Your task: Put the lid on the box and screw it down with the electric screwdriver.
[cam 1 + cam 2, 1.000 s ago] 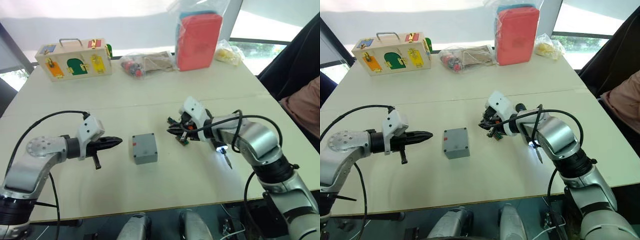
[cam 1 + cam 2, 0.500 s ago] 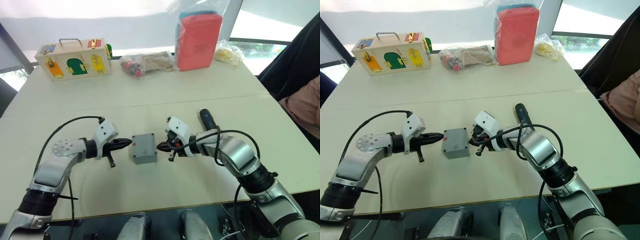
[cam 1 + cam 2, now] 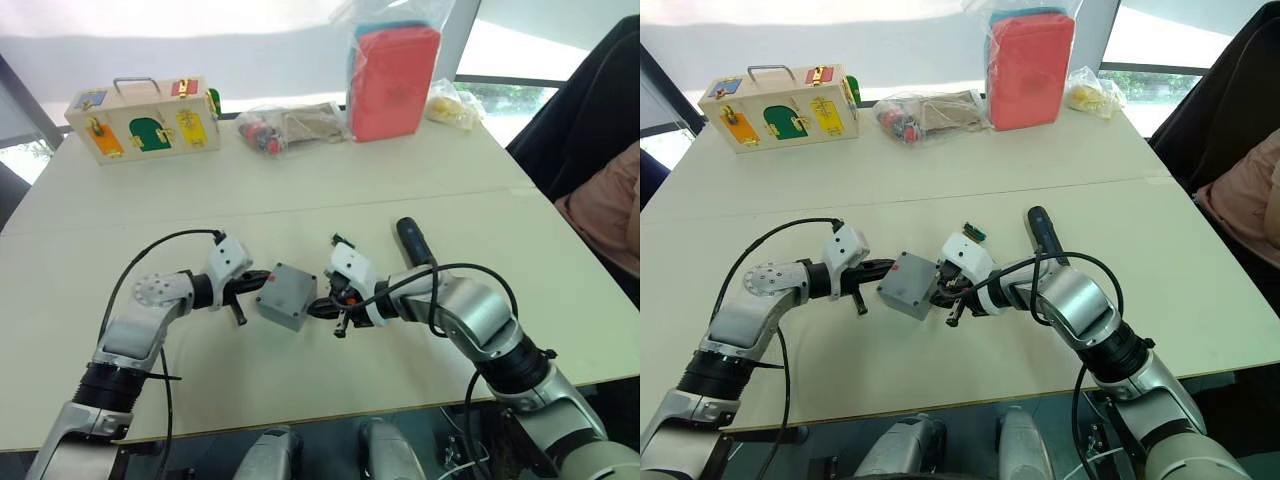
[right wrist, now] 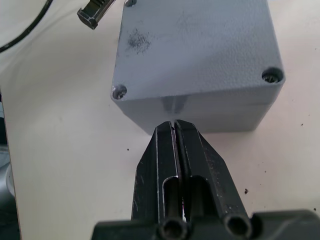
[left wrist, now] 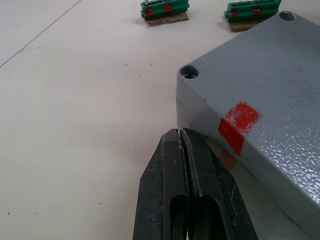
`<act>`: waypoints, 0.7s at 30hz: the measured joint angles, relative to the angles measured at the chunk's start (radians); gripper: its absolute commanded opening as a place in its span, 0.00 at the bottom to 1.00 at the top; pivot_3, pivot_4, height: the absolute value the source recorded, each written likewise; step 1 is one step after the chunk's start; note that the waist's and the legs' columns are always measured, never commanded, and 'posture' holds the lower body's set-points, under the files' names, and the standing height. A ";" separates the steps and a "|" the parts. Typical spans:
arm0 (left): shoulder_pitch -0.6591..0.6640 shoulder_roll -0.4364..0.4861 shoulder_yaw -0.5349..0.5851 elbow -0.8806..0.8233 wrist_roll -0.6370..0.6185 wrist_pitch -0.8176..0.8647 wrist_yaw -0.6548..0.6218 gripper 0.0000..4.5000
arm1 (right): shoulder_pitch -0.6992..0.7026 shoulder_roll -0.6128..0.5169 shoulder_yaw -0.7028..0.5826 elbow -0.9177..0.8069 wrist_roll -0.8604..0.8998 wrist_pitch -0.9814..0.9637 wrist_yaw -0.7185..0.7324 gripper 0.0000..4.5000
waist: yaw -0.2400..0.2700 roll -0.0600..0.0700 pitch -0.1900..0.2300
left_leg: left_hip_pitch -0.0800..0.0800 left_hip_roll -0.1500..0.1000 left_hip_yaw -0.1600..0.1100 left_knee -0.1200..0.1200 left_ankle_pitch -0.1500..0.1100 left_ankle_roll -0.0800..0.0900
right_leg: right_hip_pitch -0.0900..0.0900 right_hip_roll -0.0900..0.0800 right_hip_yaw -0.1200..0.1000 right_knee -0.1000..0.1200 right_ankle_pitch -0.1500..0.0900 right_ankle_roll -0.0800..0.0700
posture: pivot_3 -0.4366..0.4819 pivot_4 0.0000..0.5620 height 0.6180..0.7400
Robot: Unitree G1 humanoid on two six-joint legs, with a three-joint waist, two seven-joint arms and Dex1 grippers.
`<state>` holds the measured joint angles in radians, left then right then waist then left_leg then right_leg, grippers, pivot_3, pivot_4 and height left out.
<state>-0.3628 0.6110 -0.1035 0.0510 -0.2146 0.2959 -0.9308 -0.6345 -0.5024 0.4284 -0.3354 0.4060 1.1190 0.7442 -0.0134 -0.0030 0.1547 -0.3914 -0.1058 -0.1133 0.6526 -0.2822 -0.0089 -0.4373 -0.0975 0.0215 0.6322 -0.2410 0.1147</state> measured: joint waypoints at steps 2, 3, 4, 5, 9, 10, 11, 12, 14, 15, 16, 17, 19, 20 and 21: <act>0.014 0.028 0.004 -0.002 0.000 0.000 -0.012 0.00 | -0.015 -0.043 -0.001 -0.012 -0.002 -0.001 0.012 0.01 | 0.000 0.000 0.000 | 0.000 0.000 0.000 0.000 0.000 0.000 | 0.000 0.000 0.000 0.000 0.000 0.000 | 0.48 0.27 1.00; 0.021 0.041 0.007 -0.006 -0.001 0.001 -0.019 0.00 | -0.023 -0.058 -0.004 -0.013 -0.007 -0.004 0.017 0.01 | 0.000 0.000 0.000 | 0.000 0.000 0.000 0.000 0.000 0.000 | 0.000 0.000 0.000 0.000 0.000 0.000 | 0.48 0.27 1.00; 0.036 0.058 0.013 -0.016 -0.004 0.003 -0.029 0.00 | -0.031 -0.073 -0.007 -0.013 -0.011 -0.011 0.021 0.01 | -0.001 0.000 0.000 | 0.000 0.000 0.000 0.000 0.000 0.000 | 0.000 0.000 0.000 0.000 0.000 0.000 | 0.48 0.27 1.00; 0.058 0.082 0.022 -0.037 -0.016 0.011 -0.046 0.00 | -0.040 -0.085 -0.011 -0.010 -0.017 -0.023 0.025 0.01 | -0.003 0.000 0.000 | 0.000 0.000 0.000 -0.001 0.000 0.000 | 0.000 0.000 0.000 0.000 0.000 0.000 | 0.48 0.27 1.00; 0.141 0.153 0.062 -0.138 -0.057 0.055 -0.093 0.00 | -0.067 -0.095 -0.030 0.067 -0.052 -0.087 0.024 0.01 | -0.002 0.000 0.000 | 0.000 0.001 0.000 -0.001 0.000 0.000 | -0.001 -0.001 0.000 0.000 0.000 0.000 | 0.48 0.27 1.00; 0.167 0.169 0.073 -0.171 -0.070 0.071 -0.102 0.00 | -0.074 -0.078 -0.036 0.097 -0.061 -0.108 0.016 0.01 | -0.002 0.000 0.000 | 0.000 0.001 0.000 -0.001 0.000 0.000 | 0.000 -0.001 0.000 0.000 0.000 0.000 | 0.48 0.27 1.00; 0.193 0.180 0.083 -0.208 -0.085 0.087 -0.114 0.00 | -0.079 -0.051 -0.052 0.133 -0.069 -0.131 0.006 0.01 | -0.002 0.000 0.000 | 0.000 0.001 0.001 -0.001 0.000 0.000 | 0.000 -0.001 0.001 0.000 0.000 0.000 | 0.48 0.27 1.00; 0.216 0.190 0.087 -0.238 -0.099 0.099 -0.121 0.00 | -0.085 -0.027 -0.061 0.159 -0.072 -0.146 -0.002 0.01 | -0.002 0.000 0.000 | 0.000 0.001 0.001 -0.001 0.000 0.000 | 0.000 -0.001 0.001 0.000 0.000 0.000 | 0.48 0.27 1.00; 0.245 0.197 0.089 -0.283 -0.118 0.118 -0.135 0.00 | -0.090 0.004 -0.068 0.197 -0.077 -0.174 -0.007 0.01 | -0.002 0.000 0.000 | 0.000 0.001 0.001 -0.001 0.000 0.000 | -0.001 -0.001 0.001 0.000 0.000 0.000 | 0.48 0.27 1.00; 0.255 0.198 0.089 -0.299 -0.126 0.128 -0.136 0.00 | -0.091 0.018 -0.069 0.218 -0.079 -0.189 -0.008 0.01 | 0.001 0.000 0.000 | 0.000 0.001 0.000 -0.001 0.000 0.000 | 0.000 -0.001 0.000 0.000 0.000 0.000 | 0.48 0.27 1.00; 0.258 0.198 0.089 -0.304 -0.127 0.132 -0.136 0.00 | -0.091 0.027 -0.069 0.229 -0.081 -0.199 -0.008 0.01 | 0.002 0.000 0.000 | 0.000 0.000 0.000 -0.001 0.000 0.000 | 0.000 0.000 0.000 0.000 0.000 0.000 | 0.48 0.27 1.00; 0.260 0.198 0.089 -0.308 -0.130 0.137 -0.135 0.00 | -0.091 0.038 -0.069 0.244 -0.085 -0.212 -0.009 0.01 | 0.002 0.000 0.000 | 0.000 0.000 0.000 -0.001 0.000 0.000 | 0.000 0.000 0.000 0.000 0.000 0.000 | 0.48 0.27 1.00; 0.259 0.196 0.088 -0.321 -0.135 0.152 -0.129 0.00 | -0.092 0.066 -0.068 0.287 -0.098 -0.240 -0.013 0.01 | 0.000 0.000 0.000 | 0.000 0.000 0.000 -0.001 0.000 0.000 | 0.000 0.000 0.000 0.000 0.000 0.000 | 0.48 0.27 1.00; 0.257 0.193 0.086 -0.327 -0.135 0.155 -0.127 0.00 | -0.092 0.079 -0.068 0.304 -0.102 -0.250 -0.012 0.01 | 0.000 0.000 0.000 | 0.000 0.000 0.000 -0.001 0.000 0.000 | 0.000 0.000 0.000 0.000 0.000 0.000 | 0.48 0.27 1.00; 0.251 0.187 0.081 -0.328 -0.135 0.157 -0.123 0.00 | -0.091 0.094 -0.067 0.321 -0.110 -0.261 -0.013 0.01 | 0.000 0.000 0.000 | 0.000 0.000 0.000 -0.001 0.000 0.000 | 0.000 0.000 0.000 0.000 0.000 0.000 | 0.48 0.27 1.00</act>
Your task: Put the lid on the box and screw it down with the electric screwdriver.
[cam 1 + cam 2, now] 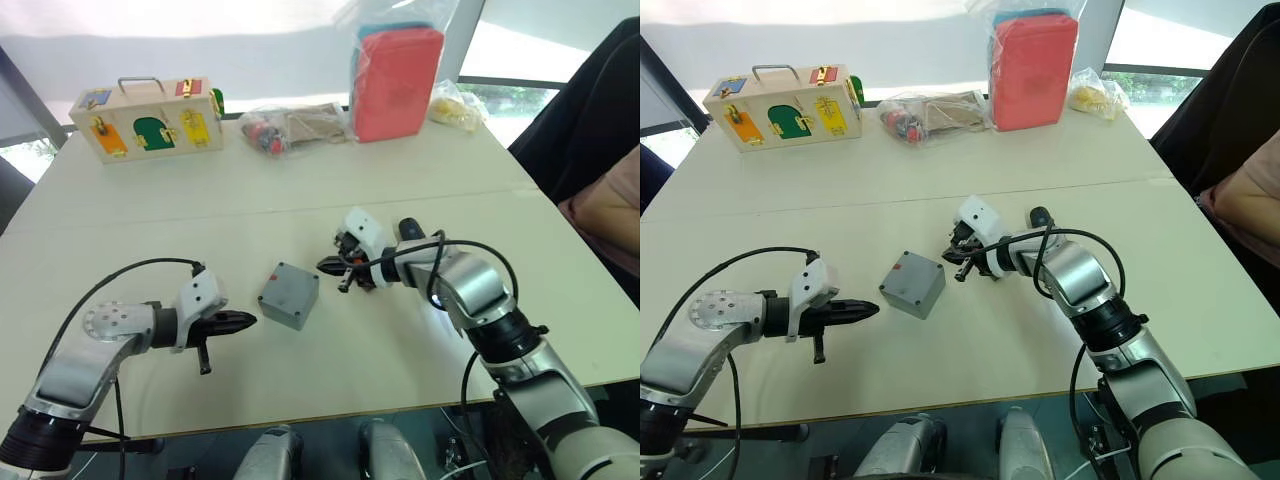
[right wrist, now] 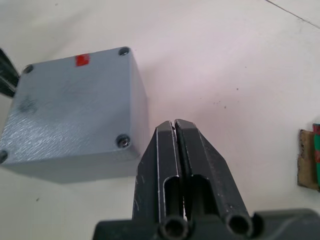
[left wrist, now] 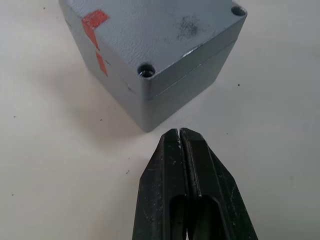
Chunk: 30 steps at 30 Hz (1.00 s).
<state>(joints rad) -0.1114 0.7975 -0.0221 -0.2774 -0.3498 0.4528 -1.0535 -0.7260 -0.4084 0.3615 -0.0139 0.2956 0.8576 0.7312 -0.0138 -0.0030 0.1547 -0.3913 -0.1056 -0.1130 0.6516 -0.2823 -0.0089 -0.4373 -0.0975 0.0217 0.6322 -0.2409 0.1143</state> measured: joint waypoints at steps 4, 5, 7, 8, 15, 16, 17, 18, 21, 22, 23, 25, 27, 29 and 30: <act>-0.022 -0.023 -0.016 0.004 0.005 0.000 0.016 0.00 | 0.014 0.034 0.030 0.018 -0.020 -0.030 0.005 0.01 | -0.001 0.000 0.000 | 0.000 0.000 0.000 0.000 0.000 0.000 | -0.001 0.000 0.000 0.000 0.000 0.000 | 0.48 0.27 1.00; -0.024 -0.024 -0.018 0.007 0.008 -0.001 0.019 0.00 | 0.020 0.035 0.035 0.017 -0.021 -0.032 0.008 0.01 | -0.001 0.000 0.000 | 0.000 0.000 0.000 0.000 0.000 0.000 | -0.001 0.000 0.000 0.000 0.000 0.000 | 0.48 0.27 1.00; -0.033 -0.025 -0.026 0.023 0.016 -0.002 0.024 0.00 | 0.031 0.035 0.038 0.015 -0.027 -0.033 0.013 0.01 | -0.001 0.000 0.000 | 0.000 0.000 0.000 0.000 0.000 0.000 | -0.001 0.000 0.000 0.000 0.000 0.000 | 0.48 0.27 1.00; -0.038 -0.025 -0.029 0.033 0.020 -0.004 0.027 0.00 | 0.038 0.034 0.038 0.012 -0.030 -0.032 0.015 0.01 | -0.001 0.000 0.000 | 0.000 0.000 0.000 0.000 0.000 0.000 | -0.001 0.000 0.000 0.000 0.000 0.000 | 0.48 0.27 1.00; -0.077 -0.037 -0.035 0.094 0.046 -0.029 0.042 0.00 | 0.067 0.002 0.040 -0.057 -0.037 -0.004 0.044 0.01 | 0.000 0.000 0.000 | 0.000 0.000 0.000 0.000 0.000 0.000 | -0.001 0.000 0.000 0.000 0.000 0.000 | 0.48 0.27 1.00; -0.085 -0.038 -0.035 0.103 0.047 -0.029 0.045 0.00 | 0.072 -0.002 0.040 -0.069 -0.036 0.004 0.046 0.01 | 0.000 0.000 0.000 | 0.000 0.000 0.000 0.000 0.000 0.000 | -0.001 0.000 0.000 0.000 0.000 0.000 | 0.48 0.27 1.00; -0.092 -0.039 -0.035 0.110 0.050 -0.031 0.047 0.00 | 0.076 -0.005 0.040 -0.077 -0.036 0.012 0.049 0.01 | 0.000 0.000 0.000 | 0.000 0.000 0.000 0.000 0.000 0.000 | -0.001 0.000 0.000 0.000 0.000 0.000 | 0.48 0.27 1.00; -0.098 -0.041 -0.035 0.115 0.055 -0.032 0.051 0.00 | 0.084 -0.009 0.040 -0.093 -0.035 0.021 0.053 0.01 | 0.000 0.000 0.000 | 0.000 0.000 0.000 0.000 0.000 0.000 | -0.001 0.000 0.000 0.000 0.000 0.000 | 0.48 0.27 1.00; -0.103 -0.046 -0.035 0.126 0.058 -0.040 0.053 0.00 | 0.097 -0.016 0.040 -0.120 -0.034 0.042 0.062 0.01 | -0.001 0.000 0.000 | 0.000 0.000 0.000 0.000 0.000 0.000 | -0.001 0.000 0.000 0.000 0.000 0.000 | 0.48 0.27 1.00; -0.108 -0.049 -0.035 0.132 0.060 -0.044 0.053 0.00 | 0.099 -0.020 0.040 -0.131 -0.033 0.052 0.064 0.01 | 0.000 0.000 0.000 | 0.000 0.000 0.000 0.000 0.000 0.000 | -0.001 0.000 0.000 0.000 0.000 0.000 | 0.48 0.27 1.00; -0.119 -0.055 -0.036 0.143 0.063 -0.047 0.054 0.00 | 0.101 -0.024 0.040 -0.143 -0.033 0.057 0.067 0.01 | 0.000 0.000 0.000 | 0.000 0.000 0.000 0.000 0.000 0.000 | -0.001 0.000 0.000 0.000 0.000 0.000 | 0.48 0.27 1.00; -0.133 -0.058 -0.036 0.150 0.066 -0.049 0.055 0.00 | 0.101 -0.026 0.040 -0.152 -0.033 0.066 0.068 0.01 | 0.000 0.000 0.000 | 0.000 0.000 0.000 0.000 0.000 0.000 | -0.001 0.000 0.000 0.000 0.000 0.000 | 0.48 0.27 1.00; -0.139 -0.062 -0.035 0.156 0.070 -0.050 0.056 0.00 | 0.103 -0.027 0.040 -0.160 -0.033 0.073 0.068 0.01 | 0.000 0.000 0.000 | 0.000 0.000 0.000 0.000 0.000 0.000 | -0.001 0.000 0.000 0.000 0.000 0.000 | 0.48 0.27 1.00; -0.144 -0.070 -0.036 0.161 0.078 -0.051 0.057 0.00 | 0.103 -0.027 0.040 -0.161 -0.033 0.077 0.068 0.01 | 0.000 0.000 0.000 | 0.000 0.000 0.000 0.000 0.000 0.000 | -0.001 0.000 0.000 0.000 0.000 0.000 | 0.48 0.27 1.00; -0.150 -0.073 -0.037 0.165 0.078 -0.051 0.057 0.00 | 0.103 -0.028 0.040 -0.161 -0.033 0.078 0.068 0.01 | 0.000 0.000 0.000 | 0.000 0.000 0.000 0.000 0.000 0.000 | -0.001 0.000 0.000 0.000 0.000 0.000 | 0.48 0.27 1.00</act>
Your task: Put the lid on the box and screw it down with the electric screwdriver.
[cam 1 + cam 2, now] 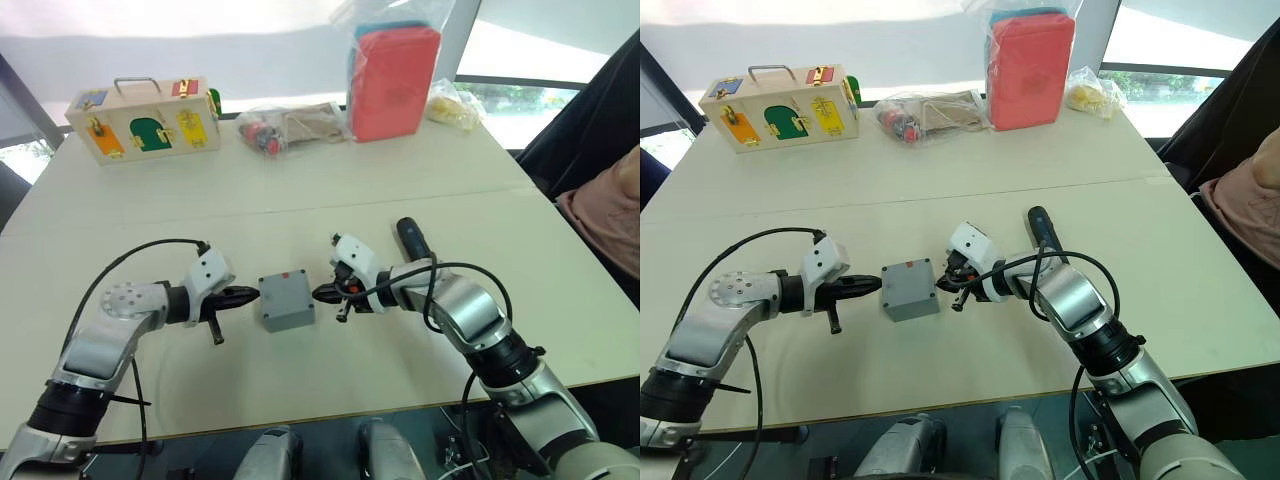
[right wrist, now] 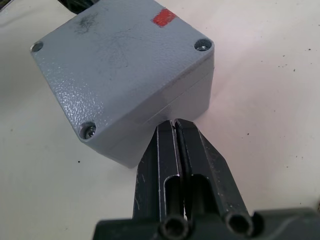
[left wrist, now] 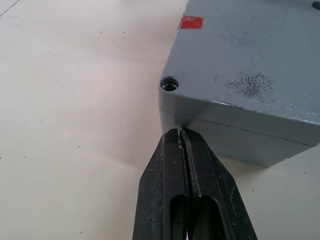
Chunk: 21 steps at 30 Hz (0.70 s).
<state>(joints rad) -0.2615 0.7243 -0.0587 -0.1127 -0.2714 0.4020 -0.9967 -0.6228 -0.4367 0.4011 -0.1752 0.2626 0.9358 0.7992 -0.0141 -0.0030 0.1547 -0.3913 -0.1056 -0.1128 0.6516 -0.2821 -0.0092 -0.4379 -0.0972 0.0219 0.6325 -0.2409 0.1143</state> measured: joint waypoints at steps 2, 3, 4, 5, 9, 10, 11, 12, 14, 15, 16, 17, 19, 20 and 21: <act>-0.011 -0.005 0.000 0.006 0.001 -0.002 0.000 0.00 | 0.000 -0.004 0.000 0.000 0.000 0.005 0.000 0.01 | 0.000 0.000 0.000 | 0.000 0.000 0.000 0.000 0.000 0.000 | 0.000 0.000 0.000 0.000 0.000 0.000 | 0.48 0.27 1.00; -0.012 -0.006 0.000 0.007 0.002 -0.003 0.000 0.00 | 0.000 -0.004 0.000 -0.001 0.000 0.007 0.000 0.01 | 0.000 0.000 0.000 | 0.000 0.000 0.000 0.000 0.000 0.000 | 0.000 0.000 0.000 0.000 0.000 0.000 | 0.48 0.27 1.00; -0.014 -0.009 0.000 0.011 0.002 -0.004 0.000 0.00 | 0.000 -0.004 0.000 -0.003 0.000 0.010 0.000 0.01 | 0.000 0.000 0.000 | 0.000 0.000 0.000 0.000 0.000 0.000 | 0.000 0.000 0.000 0.000 0.000 0.000 | 0.48 0.27 1.00; -0.014 -0.011 0.000 0.013 0.002 -0.004 0.001 0.00 | 0.000 -0.005 0.000 -0.005 0.000 0.011 0.000 0.01 | 0.000 0.000 0.000 | 0.000 0.000 0.000 0.000 0.000 0.000 | 0.000 0.000 0.000 0.000 0.000 0.000 | 0.48 0.27 1.00; -0.020 -0.022 -0.001 0.020 0.009 -0.010 0.007 0.00 | 0.000 -0.009 0.000 -0.020 -0.001 0.016 -0.001 0.01 | 0.000 0.000 0.000 | 0.000 0.000 0.000 0.000 0.000 0.000 | 0.000 0.000 0.000 0.000 0.000 0.000 | 0.48 0.27 1.00; -0.020 -0.022 -0.001 0.020 0.010 -0.012 0.007 0.00 | 0.000 -0.011 0.000 -0.020 -0.001 0.017 -0.002 0.01 | 0.000 0.000 0.000 | 0.000 0.000 0.000 0.000 0.000 0.000 | 0.000 0.000 0.000 0.000 0.000 0.000 | 0.48 0.27 1.00; -0.020 -0.022 -0.001 0.020 0.010 -0.015 0.006 0.00 | 0.000 -0.012 0.000 -0.021 -0.002 0.016 -0.002 0.01 | 0.000 0.000 0.000 | 0.000 0.000 0.000 0.000 0.000 0.000 | 0.000 0.000 0.000 0.000 0.000 0.000 | 0.48 0.27 1.00; -0.020 -0.022 -0.001 0.020 0.010 -0.015 0.006 0.00 | 0.000 -0.013 0.000 -0.023 -0.002 0.016 -0.003 0.01 | 0.000 0.000 0.000 | 0.000 0.000 0.000 0.000 0.000 0.000 | 0.000 0.000 0.000 0.000 0.000 0.000 | 0.48 0.27 1.00; -0.020 -0.021 -0.001 0.019 0.009 -0.015 0.004 0.00 | 0.000 -0.017 0.000 -0.031 -0.002 0.016 -0.005 0.01 | 0.000 0.000 0.000 | 0.000 0.000 0.000 0.000 0.000 0.000 | 0.000 0.000 0.000 0.000 0.000 0.000 | 0.48 0.27 1.00; -0.019 -0.021 0.000 0.018 0.009 -0.015 0.002 0.00 | 0.000 -0.019 -0.001 -0.037 -0.002 0.017 -0.007 0.01 | 0.000 0.000 0.000 | 0.000 0.000 0.000 0.000 0.000 0.000 | 0.000 0.000 0.000 0.000 0.000 0.000 | 0.48 0.27 1.00; -0.019 -0.016 0.000 0.013 0.007 -0.014 -0.001 0.00 | 0.000 -0.022 -0.006 -0.047 -0.001 0.017 -0.009 0.01 | 0.000 0.000 0.000 | 0.000 0.000 0.000 0.000 0.000 0.000 | 0.000 0.000 0.000 0.000 0.000 0.000 | 0.48 0.27 1.00; -0.018 -0.012 0.002 0.005 0.003 -0.012 -0.003 0.00 | 0.000 -0.025 -0.015 -0.055 -0.001 0.017 -0.013 0.01 | 0.001 0.000 0.000 | 0.000 0.000 0.000 0.000 0.000 0.000 | 0.000 0.000 0.000 0.000 0.000 0.000 | 0.48 0.27 1.00; -0.008 0.019 0.021 -0.031 -0.018 0.007 -0.012 0.00 | -0.004 -0.025 -0.063 -0.063 -0.003 0.010 -0.045 0.01 | 0.000 0.000 0.000 | 0.000 0.000 0.000 0.000 0.000 0.000 | 0.000 0.000 0.000 0.000 0.000 0.000 | 0.48 0.27 1.00; -0.008 0.026 0.032 -0.037 -0.023 0.010 -0.015 0.00 | -0.006 -0.025 -0.077 -0.063 -0.005 0.009 -0.053 0.06 | 0.000 0.000 0.000 | 0.000 0.000 0.000 0.000 0.000 0.000 | 0.000 0.000 0.000 0.000 0.000 0.000 | 0.48 0.27 1.00; -0.008 0.039 0.050 -0.051 -0.030 0.014 -0.017 0.00 | -0.012 -0.025 -0.106 -0.057 -0.006 0.005 -0.069 0.11 | 0.000 0.000 0.000 | 0.000 0.000 0.000 0.000 0.000 0.000 | 0.000 0.000 0.000 0.000 0.000 0.000 | 0.48 0.27 1.00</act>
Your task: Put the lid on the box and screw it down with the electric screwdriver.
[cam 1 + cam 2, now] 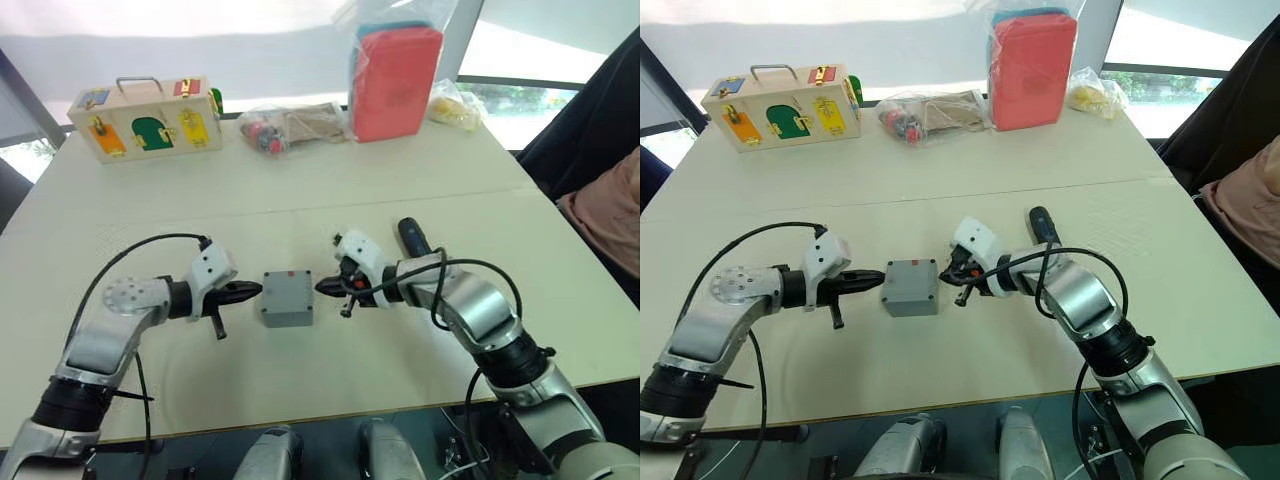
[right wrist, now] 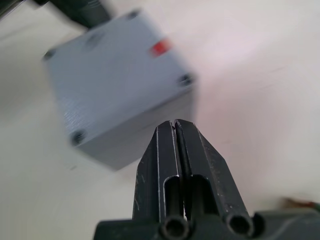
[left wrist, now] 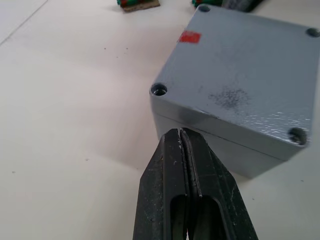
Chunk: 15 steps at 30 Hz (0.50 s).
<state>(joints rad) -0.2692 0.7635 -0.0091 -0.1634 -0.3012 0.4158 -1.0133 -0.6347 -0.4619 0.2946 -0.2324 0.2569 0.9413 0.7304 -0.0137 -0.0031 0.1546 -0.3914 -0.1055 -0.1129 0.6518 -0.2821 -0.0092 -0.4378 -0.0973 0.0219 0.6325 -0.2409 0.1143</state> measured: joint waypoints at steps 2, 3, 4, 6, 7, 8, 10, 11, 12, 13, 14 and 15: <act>0.001 0.017 0.021 -0.015 -0.013 0.010 -0.002 0.00 | -0.011 0.006 -0.032 0.014 0.001 -0.018 -0.018 0.24 | 0.000 0.000 0.000 | 0.000 0.000 0.000 0.000 0.000 0.000 | 0.000 0.000 0.000 0.000 0.000 0.000 | 0.48 0.27 1.00; 0.000 0.023 0.029 -0.016 -0.015 0.011 -0.003 0.00 | -0.018 0.013 -0.042 0.031 0.000 -0.028 -0.027 0.37 | 0.000 0.000 0.000 | 0.000 0.000 0.000 0.000 0.000 0.000 | 0.000 0.000 0.000 0.000 0.000 0.000 | 0.48 0.27 1.00; -0.001 0.031 0.034 -0.016 -0.017 0.011 -0.004 0.00 | -0.025 0.019 -0.052 0.051 -0.001 -0.038 -0.037 0.44 | -0.001 0.000 0.000 | 0.000 0.000 0.000 0.000 0.000 0.000 | 0.000 0.000 0.000 0.000 0.000 0.000 | 0.48 0.27 1.00; -0.021 0.039 0.041 -0.015 -0.025 0.022 -0.003 0.00 | -0.043 0.038 -0.070 0.130 -0.019 -0.072 -0.073 0.61 | -0.001 0.000 0.000 | 0.000 0.000 0.000 0.000 0.000 0.000 | 0.000 0.000 0.000 0.000 0.000 0.000 | 0.48 0.27 1.00; -0.031 0.039 0.046 -0.017 -0.031 0.027 -0.003 0.00 | -0.047 0.044 -0.074 0.154 -0.025 -0.079 -0.083 0.68 | 0.000 0.000 0.000 | 0.000 0.000 0.000 0.000 0.000 0.000 | 0.000 0.000 0.000 0.000 0.000 0.000 | 0.48 0.27 1.00; -0.045 0.039 0.056 -0.017 -0.040 0.034 0.000 0.00 | -0.052 0.052 -0.076 0.186 -0.031 -0.091 -0.093 0.74 | 0.001 0.000 0.000 | 0.000 0.000 0.000 0.000 0.000 0.000 | 0.000 0.000 0.000 0.000 0.000 0.000 | 0.48 0.27 1.00; -0.066 0.039 0.065 -0.017 -0.052 0.042 0.008 0.00 | -0.058 0.065 -0.080 0.227 -0.038 -0.109 -0.102 0.74 | 0.000 0.000 0.000 | 0.000 0.000 0.000 0.000 0.000 0.000 | 0.000 0.000 0.000 0.000 0.000 0.000 | 0.48 0.27 1.00; -0.090 0.037 0.066 -0.019 -0.062 0.054 0.015 0.00 | -0.063 0.080 -0.087 0.267 -0.038 -0.125 -0.108 0.74 | -0.001 0.000 0.000 | 0.000 0.000 0.000 0.000 0.000 0.000 | 0.000 0.000 0.000 0.000 0.000 0.000 | 0.48 0.27 1.00; -0.095 0.036 0.067 -0.023 -0.065 0.057 0.016 0.00 | -0.068 0.087 -0.089 0.282 -0.039 -0.130 -0.110 0.74 | -0.002 0.000 0.000 | 0.000 0.000 0.000 0.000 0.000 0.000 | 0.000 0.000 0.000 0.000 0.000 0.000 | 0.48 0.27 1.00; -0.099 0.034 0.067 -0.034 -0.073 0.061 0.018 0.00 | -0.076 0.096 -0.092 0.310 -0.039 -0.143 -0.117 0.74 | -0.003 0.000 0.000 | 0.000 0.000 0.000 0.000 0.000 0.000 | 0.000 0.000 0.000 0.000 0.000 0.000 | 0.48 0.27 1.00; -0.100 0.032 0.067 -0.037 -0.078 0.062 0.019 0.00 | -0.081 0.101 -0.097 0.326 -0.040 -0.148 -0.120 0.74 | -0.004 0.000 0.000 | 0.000 0.000 0.000 0.000 0.000 0.000 | 0.000 0.000 0.000 0.000 0.000 0.000 | 0.48 0.27 1.00; -0.105 0.027 0.066 -0.041 -0.083 0.068 0.022 0.00 | -0.093 0.113 -0.109 0.366 -0.042 -0.158 -0.131 0.74 | -0.006 0.000 0.000 | 0.000 0.000 0.001 0.000 0.000 0.000 | 0.000 0.000 0.000 0.000 0.000 0.000 | 0.48 0.27 1.00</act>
<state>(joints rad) -0.3741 0.7903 0.0569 -0.2041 -0.3838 0.4837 -0.9914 -0.7280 -0.3485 0.1859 0.1332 0.2144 0.7832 0.5993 -0.0197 -0.0031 0.1546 -0.3914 -0.1056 -0.1124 0.6516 -0.2819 -0.0096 -0.4381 -0.0968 0.0222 0.6326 -0.2409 0.1143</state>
